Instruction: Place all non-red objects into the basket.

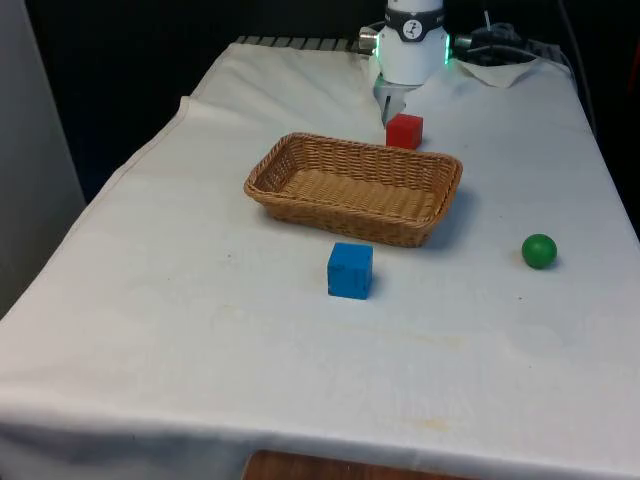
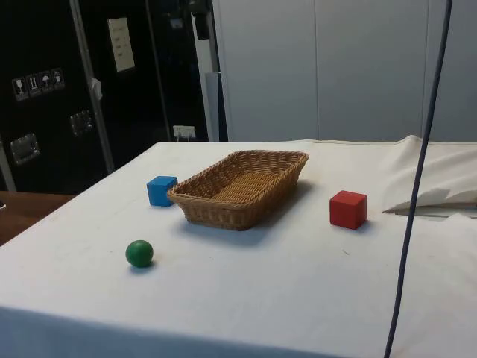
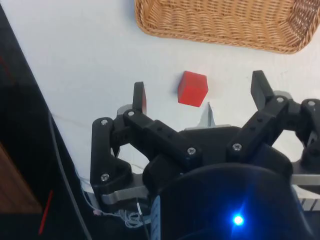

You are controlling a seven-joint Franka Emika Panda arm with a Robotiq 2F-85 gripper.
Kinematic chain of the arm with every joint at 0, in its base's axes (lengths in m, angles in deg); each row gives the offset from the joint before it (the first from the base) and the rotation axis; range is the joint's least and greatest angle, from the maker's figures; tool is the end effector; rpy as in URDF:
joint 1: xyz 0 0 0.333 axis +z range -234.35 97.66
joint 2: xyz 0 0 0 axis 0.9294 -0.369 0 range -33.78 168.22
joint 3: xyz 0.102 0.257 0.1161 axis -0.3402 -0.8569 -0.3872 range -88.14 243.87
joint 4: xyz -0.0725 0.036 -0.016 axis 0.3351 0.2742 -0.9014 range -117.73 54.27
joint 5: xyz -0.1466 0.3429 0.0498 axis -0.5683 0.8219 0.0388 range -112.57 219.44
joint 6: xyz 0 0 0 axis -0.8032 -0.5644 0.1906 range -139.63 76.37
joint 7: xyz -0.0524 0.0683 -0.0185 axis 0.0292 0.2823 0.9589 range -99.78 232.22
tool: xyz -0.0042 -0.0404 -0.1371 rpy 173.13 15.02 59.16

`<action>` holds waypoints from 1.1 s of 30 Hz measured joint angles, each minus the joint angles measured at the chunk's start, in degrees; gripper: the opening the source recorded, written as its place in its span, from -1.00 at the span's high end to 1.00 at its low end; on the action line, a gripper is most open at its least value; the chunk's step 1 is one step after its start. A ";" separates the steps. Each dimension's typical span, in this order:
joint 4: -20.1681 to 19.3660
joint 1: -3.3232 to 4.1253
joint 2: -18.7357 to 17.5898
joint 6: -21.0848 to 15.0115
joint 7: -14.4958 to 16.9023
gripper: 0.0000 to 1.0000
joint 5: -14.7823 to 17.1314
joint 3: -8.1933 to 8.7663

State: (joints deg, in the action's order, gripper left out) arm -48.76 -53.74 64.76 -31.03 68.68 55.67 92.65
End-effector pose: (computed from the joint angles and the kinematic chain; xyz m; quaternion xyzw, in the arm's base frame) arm 0.5490 0.0040 0.4377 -0.9995 -0.0139 0.0259 0.0137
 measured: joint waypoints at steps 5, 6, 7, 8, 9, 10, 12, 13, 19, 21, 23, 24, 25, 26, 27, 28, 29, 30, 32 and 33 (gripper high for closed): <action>1.03 0.11 -1.26 -0.92 -0.52 -1.00 0.00 -0.34; 1.38 0.11 -1.60 -1.03 -0.69 -1.00 0.00 -0.46; 1.78 0.11 -2.01 -1.09 -0.97 -1.00 0.00 -0.52; 1.78 0.11 -2.01 -1.09 -0.97 -1.00 0.00 -0.52; 2.06 0.11 -2.41 -1.26 -1.20 -1.00 0.00 -0.63; 2.64 0.17 -3.27 -1.78 -1.78 -1.00 0.00 -0.80; 3.09 0.29 -4.01 -2.18 -2.46 -1.00 0.00 -0.92; 3.27 0.29 -4.35 -2.35 -2.75 -1.00 0.00 -0.97; 3.50 0.52 -5.79 -4.13 -4.93 -1.00 0.00 -1.26; 3.50 0.52 -6.19 -4.64 -5.61 -1.00 0.00 -1.32; 3.44 0.57 -6.59 -5.21 -6.30 -1.00 0.00 -1.38; 3.44 0.57 -6.76 -5.44 -6.65 -1.00 0.00 -1.43; 3.32 0.63 -7.16 -6.07 -7.28 -1.00 0.00 -1.49; 3.27 0.63 -7.33 -6.36 -7.56 -1.00 0.00 -1.49; 3.27 0.63 -7.33 -6.36 -7.56 -1.00 0.00 -1.49; 3.27 0.63 -7.62 -6.70 -7.85 -1.00 0.00 -1.49; 3.21 0.69 -7.91 -7.10 -8.14 -1.00 0.06 -1.49; 3.15 0.69 -8.19 -7.56 -8.37 -1.00 0.11 -1.49; 3.09 0.69 -8.88 -8.48 -8.77 -1.00 0.34 -1.55; 3.04 0.69 -9.22 -8.88 -8.94 -1.00 0.46 -1.55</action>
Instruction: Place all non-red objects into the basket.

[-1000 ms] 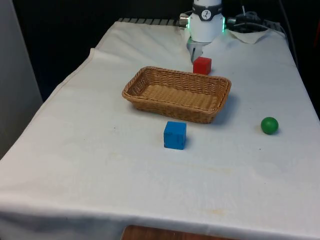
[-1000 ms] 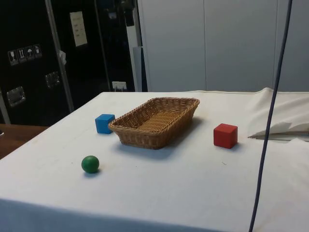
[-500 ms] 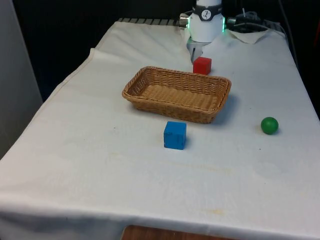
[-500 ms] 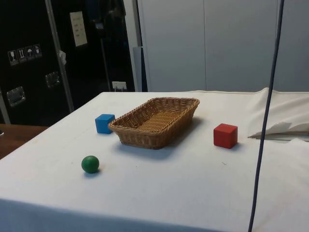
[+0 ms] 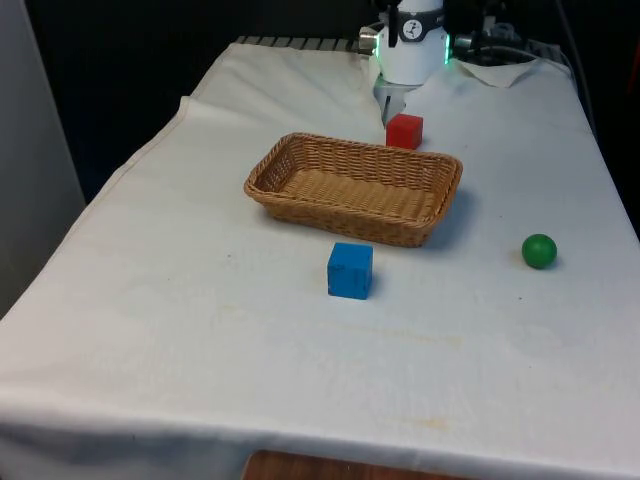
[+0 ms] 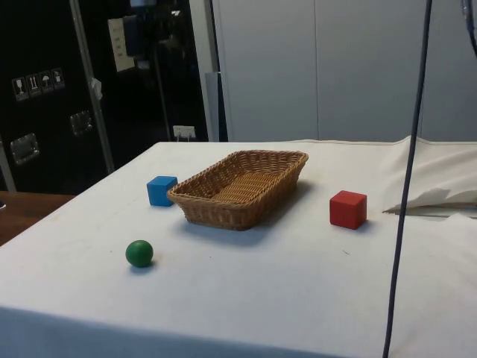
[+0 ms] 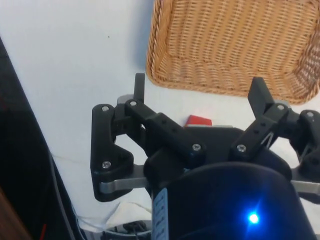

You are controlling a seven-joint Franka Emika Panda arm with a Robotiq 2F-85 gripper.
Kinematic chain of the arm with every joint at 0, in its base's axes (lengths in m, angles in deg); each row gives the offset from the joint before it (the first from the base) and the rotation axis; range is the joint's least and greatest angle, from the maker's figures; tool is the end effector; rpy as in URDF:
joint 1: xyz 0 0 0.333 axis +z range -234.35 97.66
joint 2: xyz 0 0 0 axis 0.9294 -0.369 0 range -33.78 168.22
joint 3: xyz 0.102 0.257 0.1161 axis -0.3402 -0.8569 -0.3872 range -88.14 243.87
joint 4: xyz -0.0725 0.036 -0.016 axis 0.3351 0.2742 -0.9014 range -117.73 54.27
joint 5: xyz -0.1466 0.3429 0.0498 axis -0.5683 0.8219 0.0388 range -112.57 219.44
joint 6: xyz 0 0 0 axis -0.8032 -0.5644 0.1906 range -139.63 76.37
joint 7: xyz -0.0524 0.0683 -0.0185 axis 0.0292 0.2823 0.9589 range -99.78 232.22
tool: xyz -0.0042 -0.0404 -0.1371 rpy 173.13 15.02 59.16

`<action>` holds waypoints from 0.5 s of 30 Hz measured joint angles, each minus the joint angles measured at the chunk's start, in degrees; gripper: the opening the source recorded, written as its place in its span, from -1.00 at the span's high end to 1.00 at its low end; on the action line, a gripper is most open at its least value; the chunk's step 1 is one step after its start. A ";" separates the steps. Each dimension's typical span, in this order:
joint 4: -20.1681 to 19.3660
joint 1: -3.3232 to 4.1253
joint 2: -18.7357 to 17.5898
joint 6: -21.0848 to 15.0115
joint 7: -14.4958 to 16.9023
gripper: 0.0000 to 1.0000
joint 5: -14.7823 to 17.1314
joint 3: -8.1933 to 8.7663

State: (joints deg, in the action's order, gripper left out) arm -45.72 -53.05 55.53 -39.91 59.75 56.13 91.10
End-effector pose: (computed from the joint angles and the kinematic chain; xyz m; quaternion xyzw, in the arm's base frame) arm 0.5942 0.0309 0.3847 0.9989 -0.0462 -0.0004 0.0019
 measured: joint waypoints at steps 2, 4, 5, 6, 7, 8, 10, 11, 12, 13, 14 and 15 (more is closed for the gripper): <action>-0.11 0.00 -0.57 -0.92 -0.06 -1.00 0.40 0.00; -0.17 0.00 -0.80 -1.26 -0.06 -1.00 0.52 0.00; -0.23 0.00 -1.09 -1.78 -0.11 -1.00 0.57 -0.06; -0.34 0.06 -1.38 -2.23 -0.11 -1.00 0.63 -0.06; -0.40 0.06 -1.66 -2.81 -0.11 -1.00 0.69 -0.11; -0.40 0.06 -2.41 -3.84 -0.11 -1.00 0.74 -0.23; -0.40 0.06 -3.21 -4.93 -0.11 -1.00 0.74 -0.40; -0.40 0.06 -3.21 -4.93 -0.11 -1.00 0.74 -0.40; -0.40 0.06 -3.61 -5.50 -0.06 -1.00 0.74 -0.52; -0.34 0.11 -4.07 -6.07 0.00 -1.00 0.74 -0.63; -0.29 0.11 -4.87 -7.05 0.34 -1.00 0.63 -0.80; -0.29 0.17 -5.27 -7.51 0.63 -1.00 0.57 -0.80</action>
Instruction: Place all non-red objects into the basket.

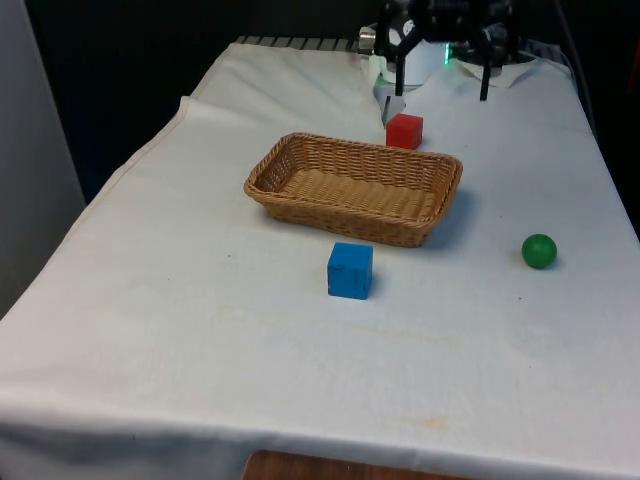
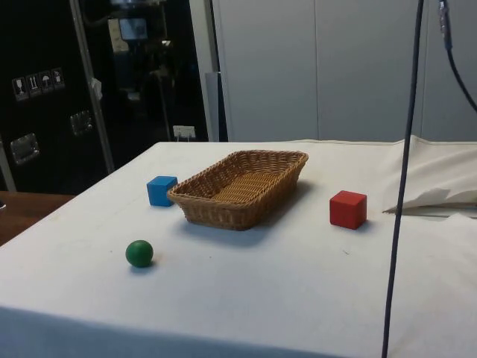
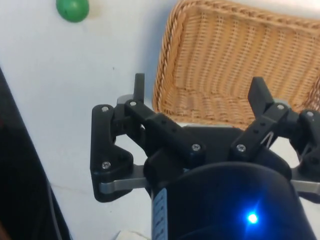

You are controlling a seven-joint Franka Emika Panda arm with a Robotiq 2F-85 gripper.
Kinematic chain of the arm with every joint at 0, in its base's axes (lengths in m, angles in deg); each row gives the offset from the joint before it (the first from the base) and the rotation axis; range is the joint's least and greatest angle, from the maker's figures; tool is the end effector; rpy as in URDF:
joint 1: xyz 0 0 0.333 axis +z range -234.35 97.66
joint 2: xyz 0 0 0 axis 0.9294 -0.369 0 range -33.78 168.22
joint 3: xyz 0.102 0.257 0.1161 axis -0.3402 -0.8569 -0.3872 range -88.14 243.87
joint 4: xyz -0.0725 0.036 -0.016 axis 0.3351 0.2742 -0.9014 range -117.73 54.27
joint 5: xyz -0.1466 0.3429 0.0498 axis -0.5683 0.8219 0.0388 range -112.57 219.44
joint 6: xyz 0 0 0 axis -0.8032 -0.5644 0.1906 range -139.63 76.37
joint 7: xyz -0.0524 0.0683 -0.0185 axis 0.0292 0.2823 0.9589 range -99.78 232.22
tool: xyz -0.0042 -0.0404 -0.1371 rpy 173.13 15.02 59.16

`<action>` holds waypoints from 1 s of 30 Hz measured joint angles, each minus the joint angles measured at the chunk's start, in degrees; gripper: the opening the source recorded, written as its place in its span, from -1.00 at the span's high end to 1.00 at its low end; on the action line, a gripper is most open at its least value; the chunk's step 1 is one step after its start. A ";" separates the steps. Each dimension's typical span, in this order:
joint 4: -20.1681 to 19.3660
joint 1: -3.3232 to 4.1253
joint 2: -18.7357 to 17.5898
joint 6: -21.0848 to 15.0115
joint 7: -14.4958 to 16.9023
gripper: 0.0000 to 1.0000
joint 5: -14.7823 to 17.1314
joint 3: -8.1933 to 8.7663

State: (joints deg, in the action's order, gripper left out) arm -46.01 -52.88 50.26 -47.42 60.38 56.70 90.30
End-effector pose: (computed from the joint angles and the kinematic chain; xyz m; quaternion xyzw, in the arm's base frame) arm 0.6135 0.0427 0.3393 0.9992 -0.0344 0.0178 0.0057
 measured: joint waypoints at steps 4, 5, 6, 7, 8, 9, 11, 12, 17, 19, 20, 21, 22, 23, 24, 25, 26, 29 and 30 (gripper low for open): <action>0.00 0.00 -1.15 -1.26 1.55 -1.00 -0.11 0.00; 0.00 0.00 -1.15 -1.26 1.55 -1.00 -0.11 0.00; -0.06 0.00 -1.60 -1.78 2.35 -1.00 -0.23 0.00; -0.06 0.00 -1.60 -1.78 2.35 -1.00 -0.23 0.00; -0.17 0.00 -2.12 -2.46 3.15 -1.00 -0.29 0.00; -0.23 0.00 -2.46 -2.86 3.61 -1.00 -0.34 0.00; -0.23 0.00 -3.15 -3.72 4.41 -1.00 -0.40 0.00; -0.23 0.00 -3.50 -4.18 4.87 -1.00 -0.40 0.06; -0.11 -0.23 -5.16 -6.19 6.70 -1.00 -0.34 0.46; -0.06 -0.29 -5.50 -6.65 7.10 -1.00 -0.29 0.63; 0.11 -0.40 -6.30 -7.51 7.91 -1.00 0.00 0.97; 0.11 -0.40 -6.30 -7.51 7.91 -1.00 0.00 0.97; 0.11 -0.40 -6.30 -7.51 7.91 -1.00 0.00 0.97; 0.23 -0.46 -6.76 -7.96 8.25 -1.00 0.17 1.15; 0.57 -0.63 -7.73 -8.71 9.11 -1.00 0.86 1.55; 0.74 -0.69 -8.19 -9.05 9.68 -1.00 1.26 1.78; 0.97 -0.74 -8.71 -9.40 10.20 -1.00 1.72 2.01; 1.60 -0.97 -10.08 -10.20 11.75 -1.00 3.04 2.64; 2.12 -1.15 -11.00 -10.43 12.72 -1.00 3.84 3.04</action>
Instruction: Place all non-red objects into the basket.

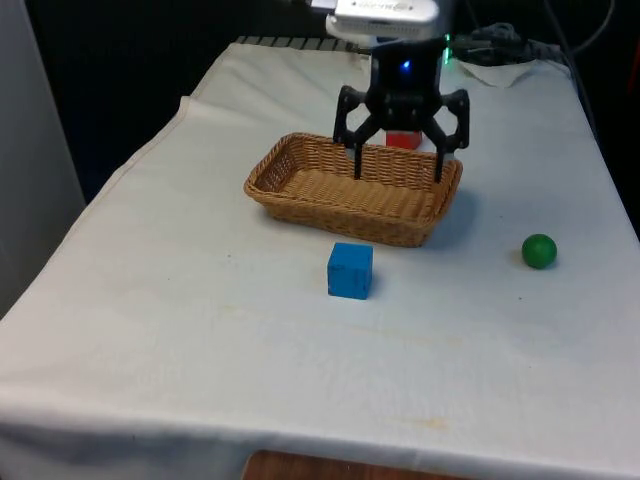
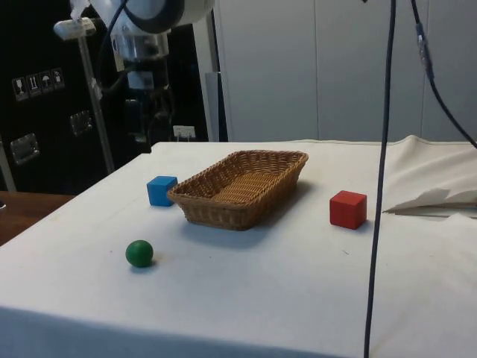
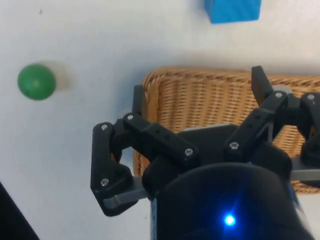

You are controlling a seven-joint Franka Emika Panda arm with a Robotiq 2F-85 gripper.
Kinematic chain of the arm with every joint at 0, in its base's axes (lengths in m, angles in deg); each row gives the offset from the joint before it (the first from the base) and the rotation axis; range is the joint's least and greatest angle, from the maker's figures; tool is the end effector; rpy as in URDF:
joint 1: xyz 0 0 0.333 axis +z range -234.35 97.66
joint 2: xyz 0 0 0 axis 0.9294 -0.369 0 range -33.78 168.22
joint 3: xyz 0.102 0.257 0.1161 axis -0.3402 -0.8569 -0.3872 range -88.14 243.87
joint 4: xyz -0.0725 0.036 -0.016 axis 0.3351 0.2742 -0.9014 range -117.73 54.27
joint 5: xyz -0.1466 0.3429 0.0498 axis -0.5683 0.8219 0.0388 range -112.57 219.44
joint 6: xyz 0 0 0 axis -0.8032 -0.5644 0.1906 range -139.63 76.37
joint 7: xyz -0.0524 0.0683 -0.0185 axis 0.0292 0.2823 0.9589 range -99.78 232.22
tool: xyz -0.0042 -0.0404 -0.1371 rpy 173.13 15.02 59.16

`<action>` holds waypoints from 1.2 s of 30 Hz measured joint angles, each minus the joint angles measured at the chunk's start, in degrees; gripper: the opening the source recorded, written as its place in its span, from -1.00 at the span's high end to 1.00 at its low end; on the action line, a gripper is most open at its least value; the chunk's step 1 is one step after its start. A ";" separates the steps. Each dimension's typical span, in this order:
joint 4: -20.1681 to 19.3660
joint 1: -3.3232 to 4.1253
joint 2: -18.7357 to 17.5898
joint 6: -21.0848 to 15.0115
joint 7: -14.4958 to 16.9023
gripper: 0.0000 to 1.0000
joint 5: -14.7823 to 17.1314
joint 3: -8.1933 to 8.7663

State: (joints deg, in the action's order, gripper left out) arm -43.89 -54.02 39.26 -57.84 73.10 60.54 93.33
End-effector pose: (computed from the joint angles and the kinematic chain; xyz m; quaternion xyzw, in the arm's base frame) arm 0.6444 0.0027 0.2576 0.9988 0.0265 0.0361 0.0179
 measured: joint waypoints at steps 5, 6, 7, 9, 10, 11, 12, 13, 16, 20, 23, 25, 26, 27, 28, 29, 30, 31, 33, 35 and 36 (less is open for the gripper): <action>0.92 -0.29 -1.83 -0.97 2.06 -1.00 1.78 0.74; 1.15 -0.34 -2.29 -1.15 2.52 -1.00 2.23 0.92; 1.43 -0.46 -2.75 -1.32 2.98 -1.00 2.58 1.03; 2.29 -0.57 -4.01 -1.83 3.50 -1.00 3.04 1.09; 2.29 -0.57 -4.01 -1.83 3.50 -1.00 3.04 1.09; 2.64 -0.63 -4.41 -1.89 3.55 -1.00 3.04 1.09; 2.98 -0.69 -4.93 -2.01 3.61 -1.00 3.09 1.09; 3.32 -0.80 -5.39 -2.12 3.78 -1.00 3.15 1.15; 4.81 -0.97 -7.62 -2.92 5.10 -1.00 4.24 1.49; 5.50 -1.03 -8.65 -3.21 5.79 -1.00 4.76 1.72; 6.36 -1.20 -9.91 -3.38 6.65 -1.00 5.33 2.01; 7.05 -1.38 -11.06 -3.84 7.79 -1.00 6.13 2.35; 7.28 -1.49 -11.46 -3.95 8.25 -1.00 6.47 2.46; 7.51 -1.55 -11.86 -4.07 8.71 -1.00 6.76 2.58; 7.68 -1.66 -12.20 -4.18 9.17 -1.00 7.16 2.69; 7.68 -1.66 -12.20 -4.18 9.17 -1.00 7.16 2.69; 7.91 -1.72 -12.55 -4.18 9.63 -1.00 7.45 2.86; 8.19 -1.78 -12.89 -4.24 9.97 -1.00 7.73 3.04; 8.94 -2.01 -13.87 -4.24 11.12 -1.00 8.59 3.38; 9.51 -2.12 -14.61 -4.24 11.57 -1.00 9.00 3.55; 9.91 -2.18 -15.01 -4.24 11.80 -1.00 9.17 3.61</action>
State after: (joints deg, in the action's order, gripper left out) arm -33.98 -56.20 24.25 -62.08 84.90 69.71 96.94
